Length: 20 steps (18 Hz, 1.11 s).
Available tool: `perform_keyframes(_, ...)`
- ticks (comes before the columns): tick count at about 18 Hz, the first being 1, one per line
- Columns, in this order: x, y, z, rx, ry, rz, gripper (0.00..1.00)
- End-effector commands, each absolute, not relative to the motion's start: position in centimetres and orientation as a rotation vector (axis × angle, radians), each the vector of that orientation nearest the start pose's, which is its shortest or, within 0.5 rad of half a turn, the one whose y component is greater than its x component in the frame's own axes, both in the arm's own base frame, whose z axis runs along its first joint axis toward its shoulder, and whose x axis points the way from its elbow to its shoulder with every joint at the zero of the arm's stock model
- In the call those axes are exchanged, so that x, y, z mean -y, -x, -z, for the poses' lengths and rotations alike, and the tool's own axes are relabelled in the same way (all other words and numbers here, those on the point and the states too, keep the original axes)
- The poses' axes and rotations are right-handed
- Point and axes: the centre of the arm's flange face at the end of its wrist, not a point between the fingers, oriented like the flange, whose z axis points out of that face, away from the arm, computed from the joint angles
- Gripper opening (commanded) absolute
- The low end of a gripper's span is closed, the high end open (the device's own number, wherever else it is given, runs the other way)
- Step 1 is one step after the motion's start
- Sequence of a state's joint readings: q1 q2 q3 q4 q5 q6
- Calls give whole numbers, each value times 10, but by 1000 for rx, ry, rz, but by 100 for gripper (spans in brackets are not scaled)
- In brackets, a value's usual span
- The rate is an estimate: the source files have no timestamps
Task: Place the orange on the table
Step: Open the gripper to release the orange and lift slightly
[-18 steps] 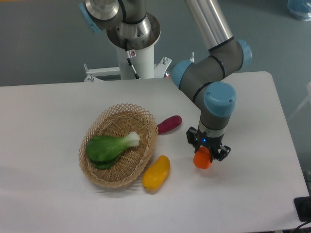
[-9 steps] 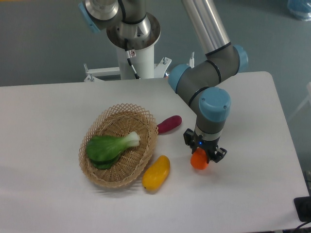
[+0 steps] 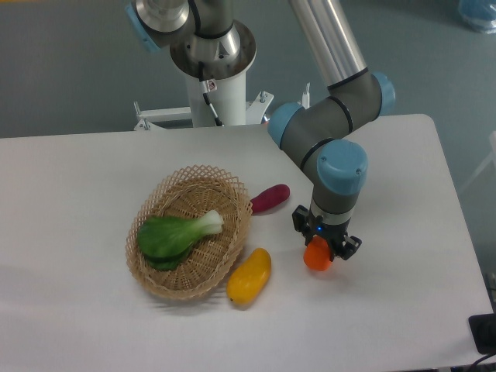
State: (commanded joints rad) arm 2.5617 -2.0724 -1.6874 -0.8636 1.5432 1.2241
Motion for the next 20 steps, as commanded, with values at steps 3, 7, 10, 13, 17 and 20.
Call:
perform_keyframes(3,-460,454,-218,-362,3054,-104,77)
perform_keyframes(7,-460,454,-223,-362,3048,-115,98)
perform_keyframes(10,-459,454,-228,-359,3045,-125,100)
perform_keyframes(13,-459,453,-243,-358,3033,-156,100)
perform_keyframes(17,-457,465,-275,-335,3004,-239,100)
perform_keyframes(20,-459,476,-311,-325,2971,-329,100)
